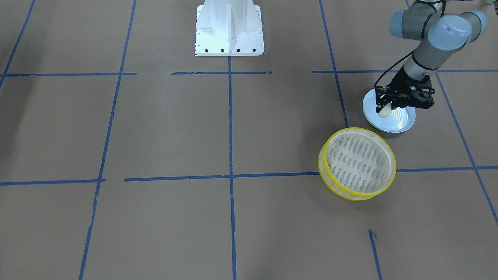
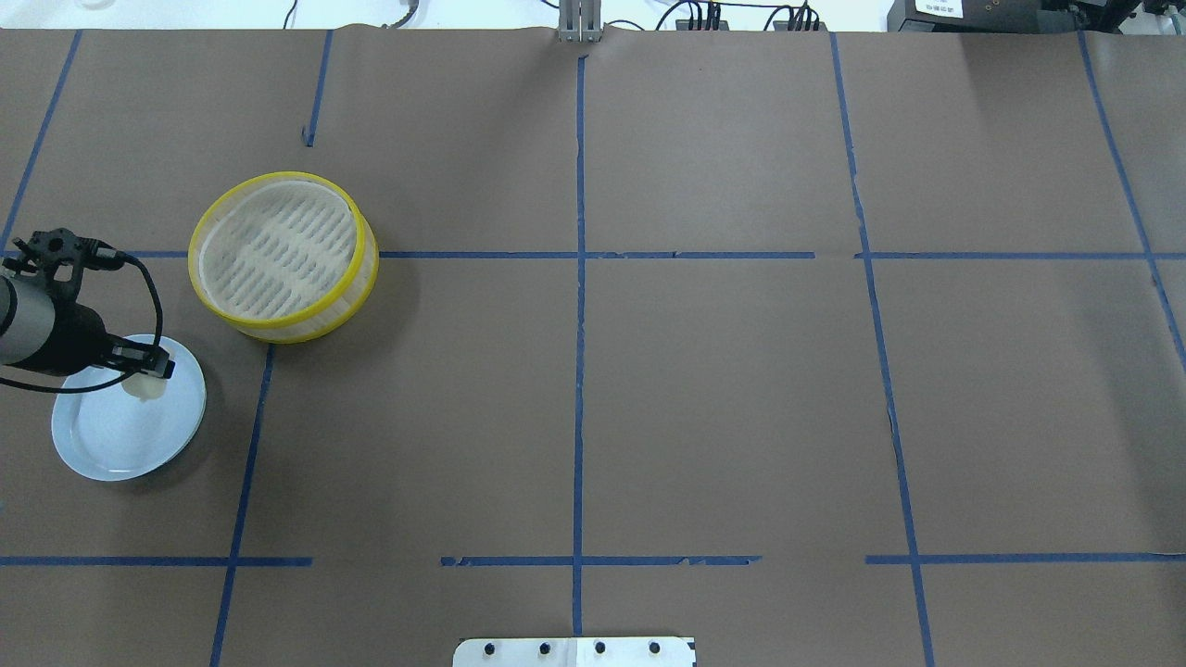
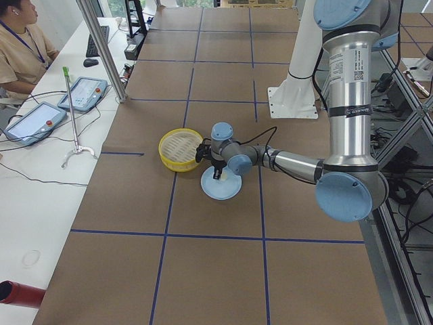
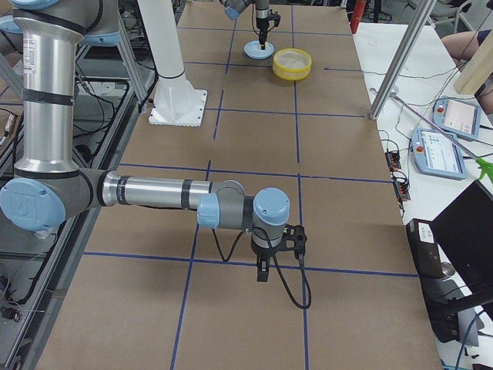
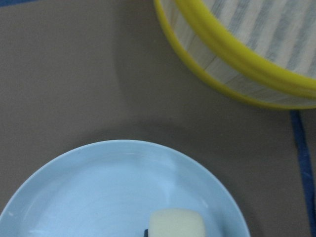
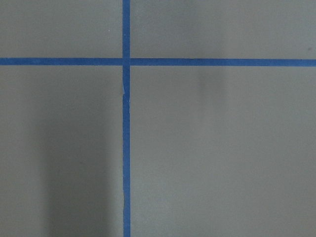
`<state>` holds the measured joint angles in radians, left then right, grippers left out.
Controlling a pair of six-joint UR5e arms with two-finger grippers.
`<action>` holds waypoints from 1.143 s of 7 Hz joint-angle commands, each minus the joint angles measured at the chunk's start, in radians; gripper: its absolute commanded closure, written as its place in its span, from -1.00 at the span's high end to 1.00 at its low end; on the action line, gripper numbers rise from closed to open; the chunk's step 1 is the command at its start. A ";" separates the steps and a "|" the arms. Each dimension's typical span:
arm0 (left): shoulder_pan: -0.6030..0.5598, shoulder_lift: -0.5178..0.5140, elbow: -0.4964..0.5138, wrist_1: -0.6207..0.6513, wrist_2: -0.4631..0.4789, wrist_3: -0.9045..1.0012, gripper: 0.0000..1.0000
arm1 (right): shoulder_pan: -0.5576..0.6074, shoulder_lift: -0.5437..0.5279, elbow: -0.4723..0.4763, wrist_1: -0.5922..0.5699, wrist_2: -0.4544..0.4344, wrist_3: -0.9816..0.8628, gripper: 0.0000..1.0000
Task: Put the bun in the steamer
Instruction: 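Carry the bun with the left gripper over the yellow steamer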
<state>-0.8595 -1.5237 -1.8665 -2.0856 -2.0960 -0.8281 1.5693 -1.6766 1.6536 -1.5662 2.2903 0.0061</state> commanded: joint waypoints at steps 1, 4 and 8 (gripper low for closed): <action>-0.108 -0.186 0.009 0.167 -0.070 -0.005 -0.29 | 0.000 0.000 0.000 0.000 0.000 0.000 1.00; -0.101 -0.419 0.279 0.202 -0.061 -0.069 -0.29 | 0.000 0.000 0.000 0.000 0.000 0.000 1.00; 0.000 -0.469 0.378 0.197 0.024 -0.117 -0.28 | 0.000 0.000 0.000 0.000 0.000 0.000 1.00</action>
<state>-0.8754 -1.9771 -1.5177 -1.8875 -2.0861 -0.9384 1.5693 -1.6766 1.6536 -1.5662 2.2902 0.0061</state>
